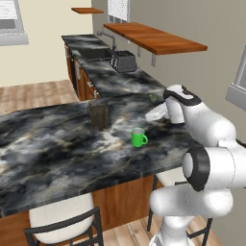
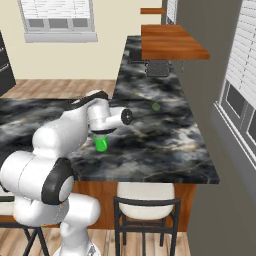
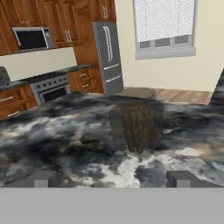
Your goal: Open the cabinet directly in front. Then move the wine and the mug to the dining counter with the jar on it.
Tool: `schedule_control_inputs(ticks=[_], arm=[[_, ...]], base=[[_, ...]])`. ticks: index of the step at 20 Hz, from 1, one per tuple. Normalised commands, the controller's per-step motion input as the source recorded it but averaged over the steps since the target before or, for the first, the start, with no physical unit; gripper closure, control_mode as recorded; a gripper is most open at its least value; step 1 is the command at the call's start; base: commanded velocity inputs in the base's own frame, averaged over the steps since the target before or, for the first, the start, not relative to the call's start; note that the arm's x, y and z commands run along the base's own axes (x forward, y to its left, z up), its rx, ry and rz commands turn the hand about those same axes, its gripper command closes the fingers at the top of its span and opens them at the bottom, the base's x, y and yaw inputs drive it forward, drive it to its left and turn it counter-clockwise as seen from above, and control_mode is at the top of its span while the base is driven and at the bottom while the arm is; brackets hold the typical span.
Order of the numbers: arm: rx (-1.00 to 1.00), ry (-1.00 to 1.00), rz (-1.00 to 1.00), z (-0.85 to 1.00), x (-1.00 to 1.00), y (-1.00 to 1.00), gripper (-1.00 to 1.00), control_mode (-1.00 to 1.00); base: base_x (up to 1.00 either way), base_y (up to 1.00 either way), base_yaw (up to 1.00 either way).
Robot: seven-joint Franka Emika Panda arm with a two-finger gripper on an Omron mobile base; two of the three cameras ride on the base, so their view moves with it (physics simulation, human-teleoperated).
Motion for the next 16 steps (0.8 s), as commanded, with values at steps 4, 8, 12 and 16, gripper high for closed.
schedule_control_inputs(ticks=[4,8,12,16], arm=[[0.00,0.12,0.00,1.00,-1.00,0.01,-1.00,-1.00],[0.00,0.12,0.00,1.00,-1.00,0.00,-1.00,-1.00],[-0.01,0.11,0.00,0.82,-1.00,0.04,-1.00,-1.00],[-0.10,0.01,0.01,0.06,-1.00,0.18,-1.00,-1.00]], base=[[0.00,0.00,0.00],[0.00,0.00,0.00],[0.00,0.00,0.00],[0.00,0.00,0.00]])
